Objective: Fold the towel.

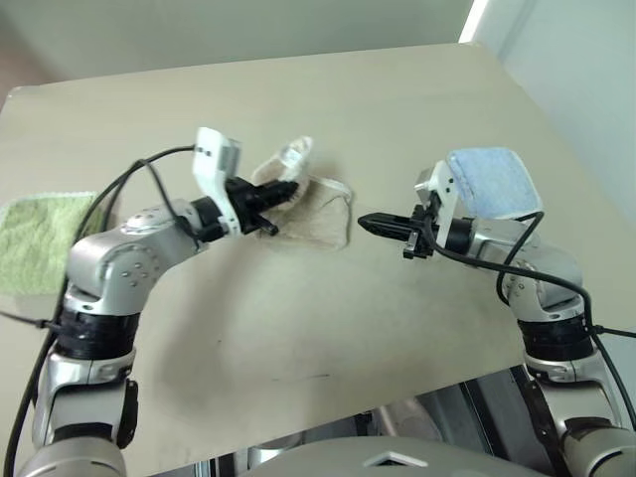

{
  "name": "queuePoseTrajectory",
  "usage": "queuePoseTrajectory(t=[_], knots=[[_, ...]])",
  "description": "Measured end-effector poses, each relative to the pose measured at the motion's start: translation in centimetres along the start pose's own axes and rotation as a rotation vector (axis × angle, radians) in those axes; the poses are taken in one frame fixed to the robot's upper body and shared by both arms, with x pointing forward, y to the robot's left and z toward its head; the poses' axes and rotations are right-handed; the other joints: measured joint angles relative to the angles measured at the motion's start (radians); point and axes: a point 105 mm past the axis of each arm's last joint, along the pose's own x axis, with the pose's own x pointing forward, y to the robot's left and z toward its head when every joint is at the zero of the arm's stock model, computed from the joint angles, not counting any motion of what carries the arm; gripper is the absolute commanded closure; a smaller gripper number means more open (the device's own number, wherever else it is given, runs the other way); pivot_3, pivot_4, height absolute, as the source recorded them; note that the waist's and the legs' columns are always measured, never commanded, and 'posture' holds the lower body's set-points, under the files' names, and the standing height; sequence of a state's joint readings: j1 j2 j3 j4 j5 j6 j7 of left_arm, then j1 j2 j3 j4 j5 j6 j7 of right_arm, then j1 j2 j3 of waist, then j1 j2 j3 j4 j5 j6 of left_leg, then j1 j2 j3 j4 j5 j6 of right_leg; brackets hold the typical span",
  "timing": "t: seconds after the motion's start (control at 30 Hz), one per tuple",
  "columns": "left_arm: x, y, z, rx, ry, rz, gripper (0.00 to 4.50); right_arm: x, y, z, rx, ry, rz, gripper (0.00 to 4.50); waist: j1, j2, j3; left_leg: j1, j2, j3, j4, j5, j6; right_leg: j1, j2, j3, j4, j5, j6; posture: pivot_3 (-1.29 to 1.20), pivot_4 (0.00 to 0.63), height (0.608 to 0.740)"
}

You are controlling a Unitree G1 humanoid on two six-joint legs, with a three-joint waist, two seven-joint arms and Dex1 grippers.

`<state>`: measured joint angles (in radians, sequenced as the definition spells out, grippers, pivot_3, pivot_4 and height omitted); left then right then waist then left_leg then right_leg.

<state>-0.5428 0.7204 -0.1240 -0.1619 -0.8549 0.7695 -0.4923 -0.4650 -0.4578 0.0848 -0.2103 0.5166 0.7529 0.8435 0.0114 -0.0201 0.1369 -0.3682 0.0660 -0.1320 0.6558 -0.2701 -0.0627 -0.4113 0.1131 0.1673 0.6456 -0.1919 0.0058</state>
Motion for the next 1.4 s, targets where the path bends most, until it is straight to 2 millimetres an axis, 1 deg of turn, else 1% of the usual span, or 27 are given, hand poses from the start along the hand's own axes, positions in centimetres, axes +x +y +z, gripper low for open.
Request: queuePoseTrajectory(t=[0.1, 0.13, 0.17, 0.23, 0.3, 0.43, 0.5, 0.53, 0.63, 0.73, 0.77, 0.83, 0.9, 0.97, 1.03, 1.1, 1.17, 1.2, 1.27, 1.33, 1.4], knots=[[1.7, -1.0, -1.2, 0.094, 0.074, -0.072, 4.48, 0.0, 0.1, -0.2, 0.007, -0.002, -0.013, 4.50, 0.001, 0.000, 0.000, 0.000, 0.000, -0.001, 0.002, -0.001, 0.001, 0.001, 0.000, 0.000, 0.000, 0.001, 0.001, 0.00, 0.150, 0.740], [2.1, -1.3, -1.7, 0.112, 0.096, -0.097, 3.98, -0.1, 0.1, -0.2, 0.006, -0.001, -0.021, 4.50, 0.001, 0.000, 0.000, -0.001, 0.000, -0.001, 0.003, -0.001, 0.002, 0.001, 0.000, 0.000, 0.000, 0.001, 0.002, 0.00, 0.150, 0.740], [2.3, -1.4, -2.2, 0.120, 0.116, -0.112, 3.82, -0.1, 0.1, -0.2, 0.004, -0.002, -0.027, 4.50, 0.001, 0.000, 0.000, -0.001, 0.000, -0.001, 0.004, -0.001, 0.002, 0.001, 0.000, 0.000, 0.000, 0.001, 0.002, 0.00, 0.150, 0.740], [2.5, -1.4, -3.0, 0.129, 0.150, -0.127, 3.11, -0.3, 0.0, -0.1, 0.002, -0.006, -0.041, 4.50, 0.001, 0.000, 0.000, -0.002, 0.000, -0.001, 0.006, -0.003, 0.005, 0.001, 0.001, 0.000, 0.000, 0.001, 0.002, 0.00, 0.150, 0.740], [2.6, -1.4, -3.3, 0.129, 0.159, -0.136, 2.42, -0.6, -0.2, -0.1, 0.003, -0.011, -0.063, 4.50, 0.001, 0.000, 0.000, -0.002, 0.000, -0.001, 0.007, -0.003, 0.005, 0.001, 0.001, 0.000, 0.000, 0.001, 0.002, 0.00, 0.150, 0.740], [2.6, -1.5, -2.4, 0.112, 0.114, -0.151, 1.02, -0.7, -0.3, -0.2, 0.006, -0.008, -0.077, 4.50, 0.001, 0.000, 0.000, -0.002, 0.000, -0.001, 0.007, -0.003, 0.005, 0.002, 0.001, 0.000, 0.000, 0.001, 0.003, 0.00, 0.150, 0.740], [2.3, -1.4, -1.5, 0.087, 0.064, -0.152, 0.29, -0.7, -0.4, -0.2, 0.004, -0.007, -0.087, 4.50, 0.001, 0.000, 0.000, -0.002, 0.000, -0.001, 0.007, -0.003, 0.005, 0.002, 0.001, 0.000, 0.000, 0.002, 0.004, 0.00, 0.150, 0.740], [2.1, -1.2, -1.0, 0.070, 0.037, -0.146, 0.02, -0.7, -0.5, -0.2, 0.002, -0.008, -0.094, 4.50, 0.001, 0.000, 0.000, -0.002, 0.000, -0.001, 0.008, -0.003, 0.005, 0.002, 0.001, 0.000, 0.000, 0.002, 0.004, 0.00, 0.150, 0.740], [1.3, -0.4, 0.1, 0.048, -0.017, -0.115, 0.02, -0.6, -1.2, 0.3, -0.010, -0.015, -0.122, 4.50, 0.000, 0.000, 0.000, -0.002, 0.000, -0.001, 0.008, -0.003, 0.005, 0.002, 0.000, 0.001, 0.000, 0.003, 0.004, 0.00, 0.150, 0.740], [0.5, 0.5, 0.0, 0.026, -0.038, -0.072, 0.02, -0.4, -1.8, 1.1, -0.032, -0.028, -0.144, 4.50, 0.000, 0.000, 0.000, -0.001, 0.001, -0.001, 0.008, -0.003, 0.006, 0.002, 0.000, 0.001, 0.000, 0.003, 0.004, 0.00, 0.150, 0.740], [0.3, 0.9, 0.1, 0.013, -0.054, -0.047, 0.18, -0.3, -2.1, 1.3, -0.033, -0.031, -0.151, 4.50, 0.000, 0.000, 0.000, -0.001, 0.001, -0.001, 0.008, -0.003, 0.006, 0.002, 0.000, 0.001, 0.000, 0.003, 0.004, 0.00, 0.150, 0.740], [-0.2, 2.5, 0.6, -0.030, -0.107, 0.036, 0.61, 0.2, -2.3, 1.9, -0.035, -0.050, -0.151, 4.50, 0.000, 0.000, 0.000, -0.001, 0.001, -0.001, 0.008, -0.003, 0.006, 0.002, 0.001, 0.001, 0.000, 0.003, 0.004, 0.00, 0.150, 0.740], [-0.9, 4.2, 0.6, -0.046, -0.129, 0.119, 1.30, 0.8, -2.4, 2.8, -0.045, -0.074, -0.143, 4.50, 0.000, 0.000, 0.000, -0.001, 0.001, -0.002, 0.008, -0.003, 0.006, 0.002, 0.001, 0.001, 0.000, 0.004, 0.003, 0.00, 0.150, 0.740], [-1.0, 4.9, 0.3, -0.026, -0.124, 0.162, 2.05, 1.7, -2.6, 3.5, -0.059, -0.093, -0.135, 4.50, -0.001, 0.000, 0.000, -0.001, 0.001, -0.002, 0.007, -0.003, 0.006, 0.001, 0.001, 0.001, 0.000, 0.004, 0.003, 0.00, 0.150, 0.740], [-0.5, 5.2, -0.2, -0.011, -0.119, 0.175, 2.80, 3.2, -2.3, 3.8, -0.072, -0.100, -0.110, 4.50, 0.001, 0.000, 0.000, -0.002, 0.001, -0.003, 0.008, -0.004, 0.008, 0.001, 0.001, 0.000, 0.000, 0.004, 0.003, 0.00, 0.150, 0.740], [0.1, 5.0, -0.5, 0.001, -0.112, 0.166, 3.51, 4.2, -2.1, 3.4, -0.075, -0.088, -0.091, 4.50, 0.003, 0.000, 0.000, -0.004, 0.001, -0.005, 0.008, -0.004, 0.008, -0.001, 0.000, 0.000, 0.000, 0.004, 0.003, 0.00, 0.150, 0.740], [0.5, 4.9, -0.8, 0.030, -0.093, 0.155, 4.29, 5.0, -2.2, 2.6, -0.066, -0.070, -0.090, 4.50, 0.004, 0.000, 0.000, -0.009, 0.002, -0.012, 0.008, -0.004, 0.008, -0.005, -0.001, 0.000, 0.000, 0.004, 0.003, 0.00, 0.150, 0.740], [0.7, 4.7, -1.0, 0.053, -0.079, 0.142, 4.47, 5.3, -2.5, 2.0, -0.062, -0.050, -0.095, 4.50, 0.004, 0.000, 0.000, -0.010, 0.002, -0.014, 0.009, -0.004, 0.008, -0.007, -0.001, 0.000, 0.000, 0.004, 0.003, 0.00, 0.150, 0.740], [1.3, 4.2, -1.8, 0.085, -0.041, 0.110, 4.47, 5.9, -2.9, 0.6, -0.049, -0.010, -0.104, 4.50, 0.004, 0.000, 0.000, -0.014, 0.001, -0.015, 0.009, -0.004, 0.008, -0.010, -0.001, 0.000, 0.000, 0.004, 0.003, 0.00, 0.150, 0.740], [1.7, 4.2, -2.9, 0.110, 0.008, 0.096, 4.47, 6.8, -3.1, -0.9, -0.032, 0.035, -0.109, 4.50, 0.003, 0.000, 0.000, -0.015, 0.002, -0.016, 0.009, -0.004, 0.008, -0.013, -0.001, -0.001, 0.000, 0.005, 0.003, 0.00, 0.150, 0.740], [1.9, 4.3, -4.4, 0.151, 0.072, 0.092, 4.47, 7.5, -3.7, -3.0, -0.006, 0.104, -0.140, 4.50, 0.002, 0.000, -0.001, -0.015, 0.002, -0.017, 0.008, -0.004, 0.008, -0.014, -0.001, 0.000, 0.001, 0.005, 0.003, 0.00, 0.150, 0.740]])
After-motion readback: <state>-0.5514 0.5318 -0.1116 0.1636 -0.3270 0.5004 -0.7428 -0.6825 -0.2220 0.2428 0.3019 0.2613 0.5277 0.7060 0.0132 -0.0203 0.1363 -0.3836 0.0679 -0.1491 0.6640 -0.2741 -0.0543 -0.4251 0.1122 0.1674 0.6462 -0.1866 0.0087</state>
